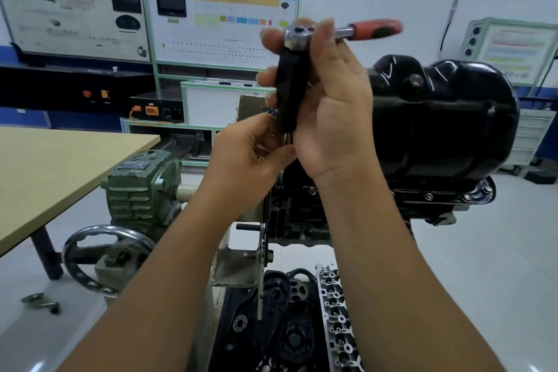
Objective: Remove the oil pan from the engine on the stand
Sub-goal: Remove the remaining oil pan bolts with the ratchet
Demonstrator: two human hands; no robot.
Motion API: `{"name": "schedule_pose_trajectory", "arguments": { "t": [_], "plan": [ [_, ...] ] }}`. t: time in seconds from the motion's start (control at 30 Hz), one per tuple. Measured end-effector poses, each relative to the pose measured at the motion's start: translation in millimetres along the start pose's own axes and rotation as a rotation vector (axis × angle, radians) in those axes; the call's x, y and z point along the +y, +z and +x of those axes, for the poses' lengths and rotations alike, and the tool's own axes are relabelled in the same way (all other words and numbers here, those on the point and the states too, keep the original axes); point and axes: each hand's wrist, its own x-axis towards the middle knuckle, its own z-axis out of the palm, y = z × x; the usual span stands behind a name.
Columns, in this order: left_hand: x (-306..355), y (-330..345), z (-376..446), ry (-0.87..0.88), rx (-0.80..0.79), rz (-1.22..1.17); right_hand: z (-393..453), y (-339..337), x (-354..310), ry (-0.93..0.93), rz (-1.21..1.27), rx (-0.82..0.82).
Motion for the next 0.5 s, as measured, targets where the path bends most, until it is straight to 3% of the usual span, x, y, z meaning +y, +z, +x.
{"name": "schedule_pose_trajectory", "arguments": {
  "t": [0.23, 0.4, 0.5],
  "plan": [
    [-1.5, 2.5, 0.8, -0.026, 0.040, 0.020, -2.0, 6.8, 6.8, -0.112, -0.085, -0.005],
    [-2.3, -1.4, -0.5, -0.036, -0.077, 0.071, 1.2, 2.3, 2.3, -0.048, -0.011, 0.066],
    [0.0, 1.7, -0.9, -0.031, 0.002, 0.136, 0.8, -0.4, -0.9, -0.071, -0.008, 0.063]
  ]
}}
